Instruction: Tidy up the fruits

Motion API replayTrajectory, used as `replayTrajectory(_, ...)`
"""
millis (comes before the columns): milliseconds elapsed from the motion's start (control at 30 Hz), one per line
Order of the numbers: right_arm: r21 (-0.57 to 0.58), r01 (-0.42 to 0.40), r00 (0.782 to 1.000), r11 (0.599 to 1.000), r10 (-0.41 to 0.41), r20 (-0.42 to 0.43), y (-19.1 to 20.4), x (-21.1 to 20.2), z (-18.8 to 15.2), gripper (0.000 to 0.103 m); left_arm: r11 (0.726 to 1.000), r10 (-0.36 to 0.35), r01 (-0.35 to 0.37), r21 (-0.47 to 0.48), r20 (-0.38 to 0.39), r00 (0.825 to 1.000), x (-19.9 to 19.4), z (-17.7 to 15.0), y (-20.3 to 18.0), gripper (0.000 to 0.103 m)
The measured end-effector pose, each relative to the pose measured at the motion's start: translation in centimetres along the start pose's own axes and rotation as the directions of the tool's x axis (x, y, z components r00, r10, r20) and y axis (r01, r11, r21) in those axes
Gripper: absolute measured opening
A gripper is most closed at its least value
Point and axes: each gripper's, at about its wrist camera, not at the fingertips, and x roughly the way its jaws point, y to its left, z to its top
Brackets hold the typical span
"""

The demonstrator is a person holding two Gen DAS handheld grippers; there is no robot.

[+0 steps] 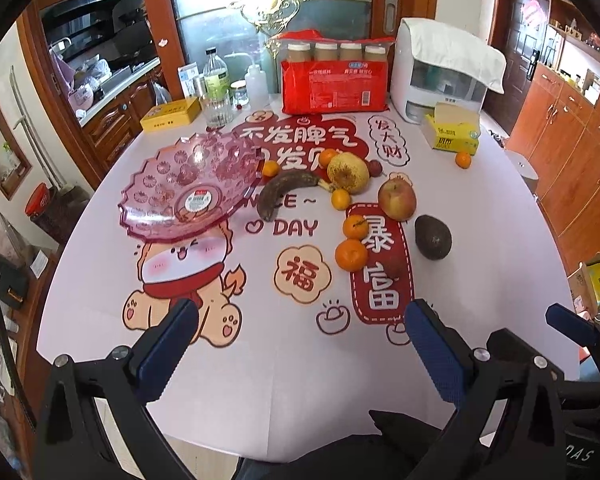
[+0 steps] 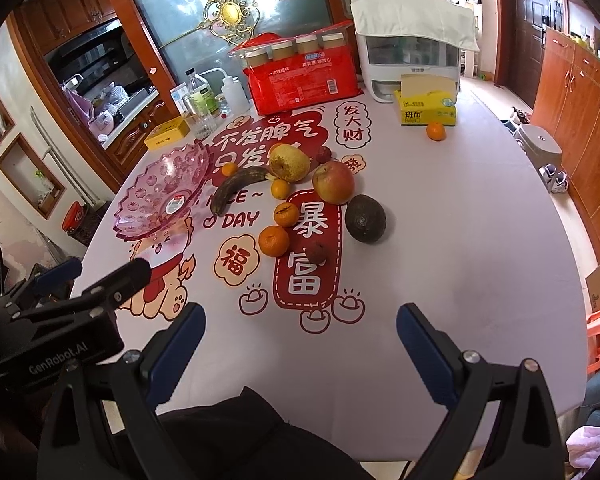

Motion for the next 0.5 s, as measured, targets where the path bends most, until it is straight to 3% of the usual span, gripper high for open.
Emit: replayTrajectory(500,0.091,-0.016,0.999,0.996,0.020,-0.043,-1.3,2.0,-0.1,0.097,0.999,-0.010,0.004,-0.047,-0.144,0.990,3.1,-0.2,1.4,0.102)
